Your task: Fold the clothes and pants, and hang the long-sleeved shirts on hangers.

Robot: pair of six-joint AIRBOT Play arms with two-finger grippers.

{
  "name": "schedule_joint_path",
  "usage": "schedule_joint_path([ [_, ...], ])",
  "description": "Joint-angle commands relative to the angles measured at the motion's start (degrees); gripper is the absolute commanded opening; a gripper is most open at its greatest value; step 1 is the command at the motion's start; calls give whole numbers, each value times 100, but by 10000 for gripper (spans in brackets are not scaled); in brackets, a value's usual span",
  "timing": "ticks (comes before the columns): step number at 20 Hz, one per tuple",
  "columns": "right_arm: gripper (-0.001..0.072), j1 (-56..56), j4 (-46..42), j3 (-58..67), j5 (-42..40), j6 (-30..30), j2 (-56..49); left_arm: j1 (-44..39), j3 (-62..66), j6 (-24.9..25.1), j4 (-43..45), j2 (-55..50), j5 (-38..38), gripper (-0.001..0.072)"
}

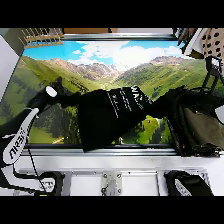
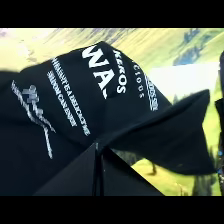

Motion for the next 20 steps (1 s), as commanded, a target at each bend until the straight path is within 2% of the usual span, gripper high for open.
schedule_joint_path([
  [1,11,46,98,-2,0,-4,-2,188,1370,669,-24,-68,15,8],
  [2,10,52,101,-2,2,-2,-2,188,1633,789,26,-66,9,110],
  [3,10,52,98,-2,2,-4,-2,227,1849,780,179,-68,-83,518],
  [4,11,52,98,-4,4,-4,0,304,2026,673,422,-66,-387,614],
  [6,11,55,98,-4,2,-4,-2,566,2120,275,973,-33,-1287,614],
  [7,11,55,98,-4,2,-4,0,695,1904,258,1075,72,-1620,614],
  [12,11,55,98,-7,0,-4,-2,1143,-839,260,1051,1296,-2194,614],
  [14,11,55,101,-7,0,-4,-2,1108,-1939,260,916,1705,-1908,614],
  [16,10,55,103,-7,0,-4,-4,994,-2726,293,420,1923,-1386,614],
  [20,11,55,107,-7,0,-2,-4,387,-3259,361,-219,1956,-564,614],
])
